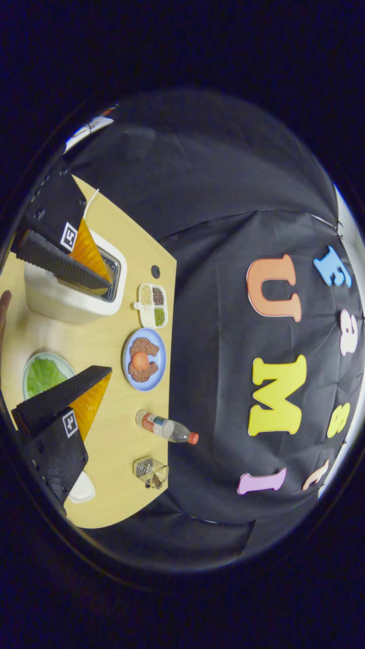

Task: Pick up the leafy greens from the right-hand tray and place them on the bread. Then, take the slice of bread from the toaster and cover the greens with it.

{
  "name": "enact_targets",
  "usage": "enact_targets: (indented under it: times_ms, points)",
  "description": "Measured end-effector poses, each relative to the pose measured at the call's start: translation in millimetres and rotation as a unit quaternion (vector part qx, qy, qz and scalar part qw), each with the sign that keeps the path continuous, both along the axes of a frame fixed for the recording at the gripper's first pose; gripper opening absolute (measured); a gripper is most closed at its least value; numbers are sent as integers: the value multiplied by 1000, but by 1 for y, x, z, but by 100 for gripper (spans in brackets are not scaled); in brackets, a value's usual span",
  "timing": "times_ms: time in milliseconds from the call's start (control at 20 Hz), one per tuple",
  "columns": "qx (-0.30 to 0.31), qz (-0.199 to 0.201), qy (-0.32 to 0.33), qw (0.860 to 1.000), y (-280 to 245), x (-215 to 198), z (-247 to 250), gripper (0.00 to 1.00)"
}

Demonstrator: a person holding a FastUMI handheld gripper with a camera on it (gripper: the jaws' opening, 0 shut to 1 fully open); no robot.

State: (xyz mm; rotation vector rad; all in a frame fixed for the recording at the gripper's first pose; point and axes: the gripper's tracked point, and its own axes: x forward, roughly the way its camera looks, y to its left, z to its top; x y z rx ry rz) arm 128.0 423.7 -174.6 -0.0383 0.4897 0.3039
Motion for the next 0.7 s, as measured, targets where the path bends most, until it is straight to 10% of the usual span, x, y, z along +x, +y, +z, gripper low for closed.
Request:
enact_targets:
  times_ms: [450,700]
  points:
    - [-12,-19,46,999,68,-4,-44,87]
    - [-29,-64,84,994,57,6,-64,50]
